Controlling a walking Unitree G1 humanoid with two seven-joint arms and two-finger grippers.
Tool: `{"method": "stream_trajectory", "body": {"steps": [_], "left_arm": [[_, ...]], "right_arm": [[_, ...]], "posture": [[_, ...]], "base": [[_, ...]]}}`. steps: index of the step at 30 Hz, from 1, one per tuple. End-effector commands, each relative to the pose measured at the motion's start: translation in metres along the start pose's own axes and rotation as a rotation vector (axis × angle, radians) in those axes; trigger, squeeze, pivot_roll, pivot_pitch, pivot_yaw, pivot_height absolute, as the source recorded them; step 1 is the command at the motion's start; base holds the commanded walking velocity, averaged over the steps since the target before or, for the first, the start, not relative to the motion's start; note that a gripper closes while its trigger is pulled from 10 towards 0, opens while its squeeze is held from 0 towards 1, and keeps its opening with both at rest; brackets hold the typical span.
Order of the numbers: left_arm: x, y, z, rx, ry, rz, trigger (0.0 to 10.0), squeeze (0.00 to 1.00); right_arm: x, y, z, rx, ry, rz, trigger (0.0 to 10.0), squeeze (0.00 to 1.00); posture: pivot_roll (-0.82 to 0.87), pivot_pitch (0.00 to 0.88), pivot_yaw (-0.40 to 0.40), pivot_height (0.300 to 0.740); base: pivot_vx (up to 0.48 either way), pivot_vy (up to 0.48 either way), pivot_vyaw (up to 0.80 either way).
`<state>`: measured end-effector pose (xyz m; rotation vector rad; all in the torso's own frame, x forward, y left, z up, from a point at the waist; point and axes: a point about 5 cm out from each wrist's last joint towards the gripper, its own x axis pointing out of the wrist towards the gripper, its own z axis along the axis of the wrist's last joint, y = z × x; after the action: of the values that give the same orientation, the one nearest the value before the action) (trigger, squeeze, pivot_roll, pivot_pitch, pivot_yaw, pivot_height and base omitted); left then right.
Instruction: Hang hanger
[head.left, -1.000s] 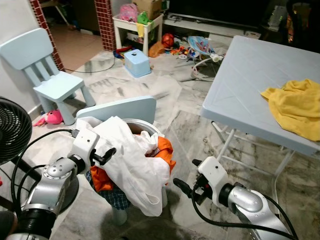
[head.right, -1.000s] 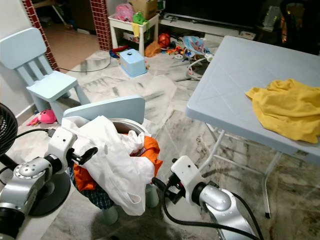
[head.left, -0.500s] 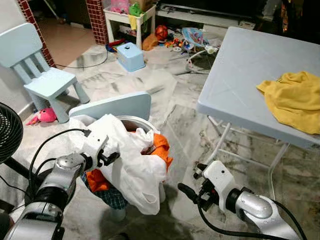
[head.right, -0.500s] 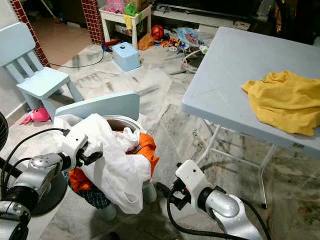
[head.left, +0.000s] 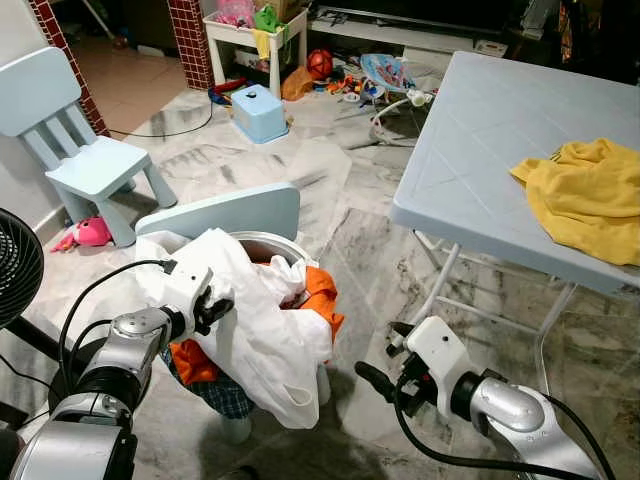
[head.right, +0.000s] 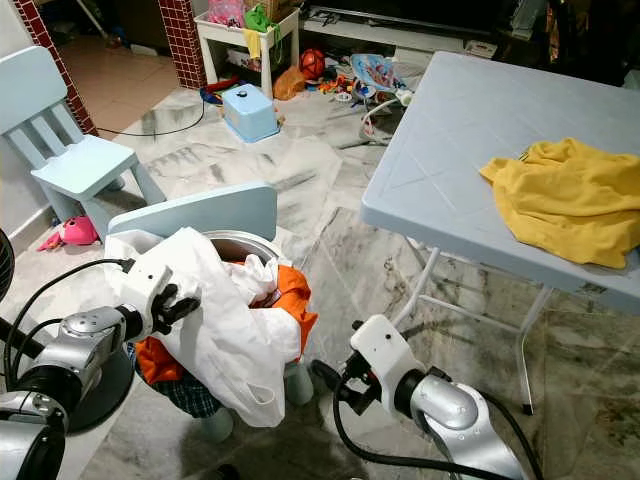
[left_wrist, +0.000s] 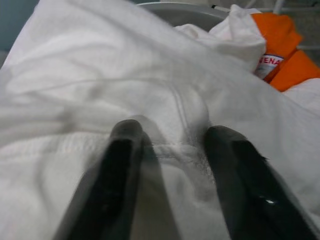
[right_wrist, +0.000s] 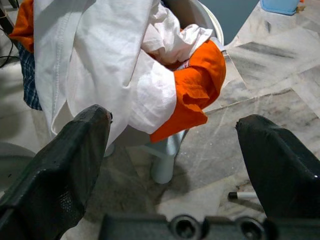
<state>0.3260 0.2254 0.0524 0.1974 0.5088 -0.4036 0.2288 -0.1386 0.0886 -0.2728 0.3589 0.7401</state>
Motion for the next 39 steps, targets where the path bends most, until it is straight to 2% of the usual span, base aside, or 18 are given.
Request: {"method": "stream_trajectory", "body": {"steps": [1, 6, 12, 20, 21, 24, 25, 31, 33, 37, 39], "left_arm": [[-0.003, 0.002, -0.009, -0.016, 0.018, 0.016, 0.0, 0.00], [-0.007, 0.007, -0.011, -0.047, -0.006, 0.057, 0.0, 0.00], [-0.011, 0.006, -0.017, -0.095, -0.048, 0.089, 0.0, 0.00], [-0.017, -0.006, -0.009, -0.102, -0.087, 0.085, 0.0, 0.00], [-0.021, -0.009, -0.005, -0.061, -0.071, 0.089, 0.0, 0.00], [-0.029, -0.012, -0.003, -0.012, -0.048, 0.091, 0.0, 0.00], [-0.035, -0.015, -0.004, 0.035, -0.020, 0.083, 0.0, 0.00], [-0.053, -0.032, -0.006, 0.096, 0.022, 0.034, 0.0, 0.00], [-0.067, -0.046, -0.017, 0.107, 0.081, 0.001, 0.0, 0.00], [-0.076, -0.051, -0.032, 0.119, 0.151, -0.023, 0.0, 0.00], [-0.079, -0.056, -0.038, 0.170, 0.194, -0.075, 0.0, 0.00]], "right_arm": [[0.002, 0.000, -0.001, -0.003, 0.003, 0.006, 10.0, 0.00], [0.004, -0.001, 0.000, -0.007, -0.001, 0.007, 10.0, 0.00], [0.007, -0.002, 0.001, -0.007, -0.012, 0.002, 10.0, 0.00], [0.009, -0.004, 0.001, -0.010, -0.015, 0.003, 10.0, 0.00], [0.011, -0.005, 0.002, -0.010, -0.019, 0.003, 10.0, 0.00], [0.013, -0.003, 0.003, -0.012, -0.023, 0.008, 10.0, 0.00], [0.013, -0.003, 0.003, -0.017, -0.024, 0.011, 10.0, 0.00], [0.014, -0.003, 0.002, -0.016, -0.025, 0.007, 10.0, 0.00], [0.014, -0.003, 0.002, -0.016, -0.027, 0.006, 10.0, 0.00], [0.016, -0.003, 0.002, -0.016, -0.030, 0.009, 10.0, 0.00], [0.017, -0.002, 0.002, -0.017, -0.032, 0.011, 10.0, 0.00]], "posture": [[-0.14, 0.099, -0.012, 0.740], [-0.13, 0.090, -0.009, 0.740], [-0.12, 0.091, -0.004, 0.740], [-0.10, 0.091, -0.003, 0.740], [-0.10, 0.096, -0.004, 0.740], [-0.10, 0.096, -0.001, 0.740], [-0.10, 0.096, 0.001, 0.740], [-0.09, 0.093, 0.009, 0.740], [-0.08, 0.093, 0.010, 0.740], [-0.07, 0.092, 0.006, 0.740], [-0.07, 0.091, 0.004, 0.740]], "base": [[0.000, 0.000, 0.00], [0.000, 0.000, 0.00], [0.000, 0.000, 0.00], [0.000, 0.000, 0.00], [0.000, 0.000, 0.00], [0.000, 0.000, 0.00], [0.000, 0.000, 0.00], [0.000, 0.000, 0.00], [0.000, 0.000, 0.00], [0.000, 0.000, 0.00], [0.000, 0.000, 0.00]]}}
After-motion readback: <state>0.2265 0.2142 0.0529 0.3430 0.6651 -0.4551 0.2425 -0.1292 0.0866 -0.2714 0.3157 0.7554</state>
